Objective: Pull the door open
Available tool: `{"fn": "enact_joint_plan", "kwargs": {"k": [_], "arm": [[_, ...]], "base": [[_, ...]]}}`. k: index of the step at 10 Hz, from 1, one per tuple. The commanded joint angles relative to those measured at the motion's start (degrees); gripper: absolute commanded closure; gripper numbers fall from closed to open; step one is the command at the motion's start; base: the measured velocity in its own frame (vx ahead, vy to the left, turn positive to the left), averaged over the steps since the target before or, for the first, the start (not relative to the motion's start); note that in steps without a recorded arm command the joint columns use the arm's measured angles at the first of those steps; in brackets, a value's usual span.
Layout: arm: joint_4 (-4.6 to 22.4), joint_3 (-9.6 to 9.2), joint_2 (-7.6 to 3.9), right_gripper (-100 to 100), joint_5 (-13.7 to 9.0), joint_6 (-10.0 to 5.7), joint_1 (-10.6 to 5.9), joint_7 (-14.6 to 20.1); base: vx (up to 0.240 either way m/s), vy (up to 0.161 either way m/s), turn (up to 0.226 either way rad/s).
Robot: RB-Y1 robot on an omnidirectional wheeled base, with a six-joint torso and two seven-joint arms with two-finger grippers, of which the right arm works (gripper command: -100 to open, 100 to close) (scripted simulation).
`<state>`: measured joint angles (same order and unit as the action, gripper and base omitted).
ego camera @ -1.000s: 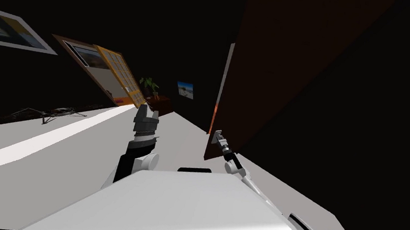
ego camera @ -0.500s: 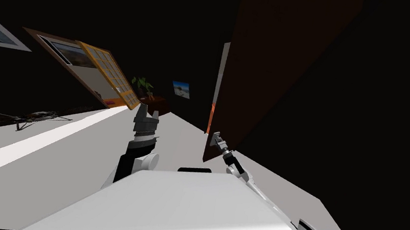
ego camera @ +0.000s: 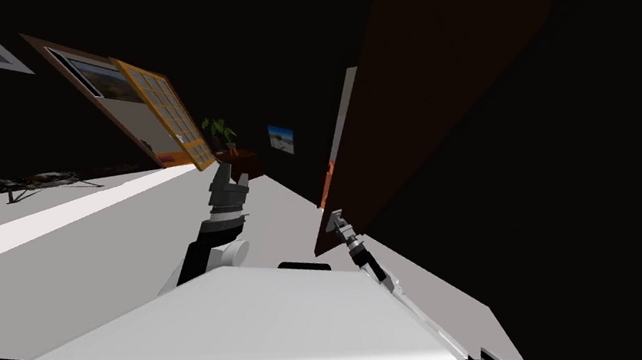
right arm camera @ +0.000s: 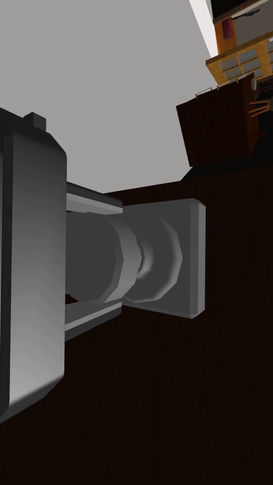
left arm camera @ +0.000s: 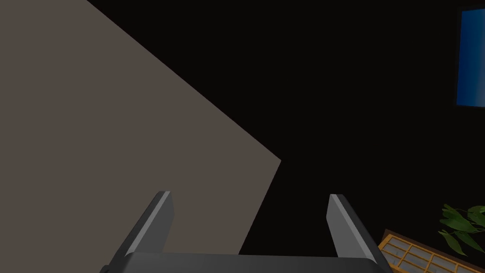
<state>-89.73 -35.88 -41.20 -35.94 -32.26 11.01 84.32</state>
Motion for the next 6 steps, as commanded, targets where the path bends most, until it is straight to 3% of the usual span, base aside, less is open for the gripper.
{"fn": "enact_joint_plan", "kwargs": {"k": [1, 2, 6], "arm": [[-1.6, -1.46, -1.47, 100, 0.4, -0.53, 0.54, 0.9], [-0.3, -1.22, -0.7, 100, 0.4, -0.48, 0.08, 0.6], [1.6, -5.01, -5.24, 100, 1.9, -6.08, -0.96, 4.4]], "base": [[-0.047, -0.188, 0.073], [-0.026, -0.078, 0.045], [0.027, 0.043, -0.159]]}}
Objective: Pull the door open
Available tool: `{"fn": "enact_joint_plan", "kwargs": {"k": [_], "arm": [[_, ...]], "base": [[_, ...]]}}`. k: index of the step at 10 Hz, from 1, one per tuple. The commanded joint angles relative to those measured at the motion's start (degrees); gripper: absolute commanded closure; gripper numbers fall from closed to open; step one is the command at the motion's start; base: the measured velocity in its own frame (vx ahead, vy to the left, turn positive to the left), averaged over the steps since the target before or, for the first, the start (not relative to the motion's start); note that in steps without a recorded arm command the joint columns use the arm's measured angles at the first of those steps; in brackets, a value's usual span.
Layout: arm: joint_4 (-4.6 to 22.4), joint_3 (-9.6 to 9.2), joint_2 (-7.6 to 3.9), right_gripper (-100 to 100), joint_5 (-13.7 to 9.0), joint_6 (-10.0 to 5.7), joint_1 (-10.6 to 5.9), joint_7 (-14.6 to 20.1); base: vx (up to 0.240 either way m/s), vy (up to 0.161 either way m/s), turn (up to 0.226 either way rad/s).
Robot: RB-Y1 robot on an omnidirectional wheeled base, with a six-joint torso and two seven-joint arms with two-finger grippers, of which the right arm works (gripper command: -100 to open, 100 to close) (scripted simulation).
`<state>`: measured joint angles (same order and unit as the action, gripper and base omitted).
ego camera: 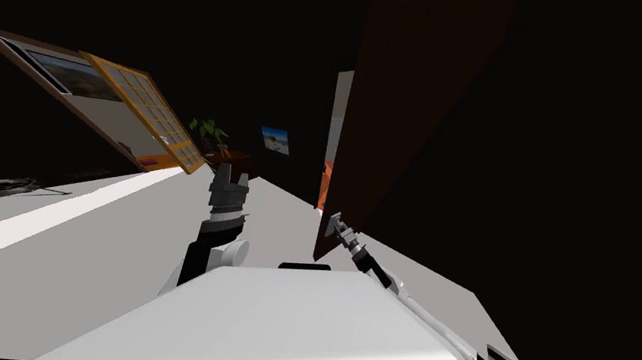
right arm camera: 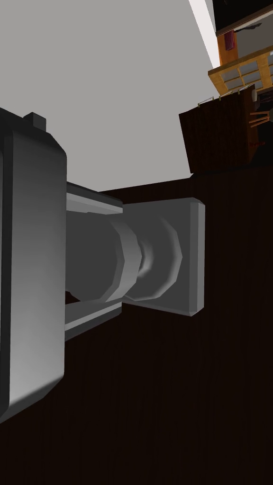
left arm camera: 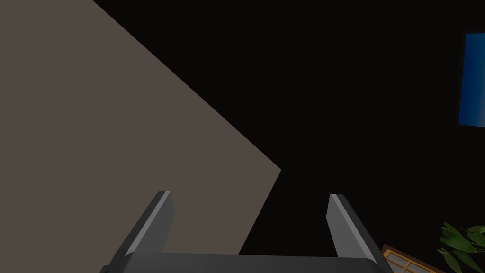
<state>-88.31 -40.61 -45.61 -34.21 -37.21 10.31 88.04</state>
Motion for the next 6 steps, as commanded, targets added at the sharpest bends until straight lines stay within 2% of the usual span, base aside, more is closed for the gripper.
{"fn": "enact_joint_plan", "kwargs": {"k": [1, 2, 3, 6], "arm": [[0.7, -1.31, -2.08, 100, 0.7, -2.77, -0.6, 1.9], [1.3, -2.42, -3.4, 100, 1.4, -4.23, -0.98, 3.2], [1.3, -2.42, -3.4, 100, 1.4, -4.54, -0.98, 3.2], [3.2, -5.95, -7.45, 100, 3.6, -9.59, -2.17, 7.4]], "base": [[0.022, 0.034, -0.163], [0.014, 0.022, -0.157], [0.003, 0.007, -0.053], [-0.01, -0.006, -0.114]]}}
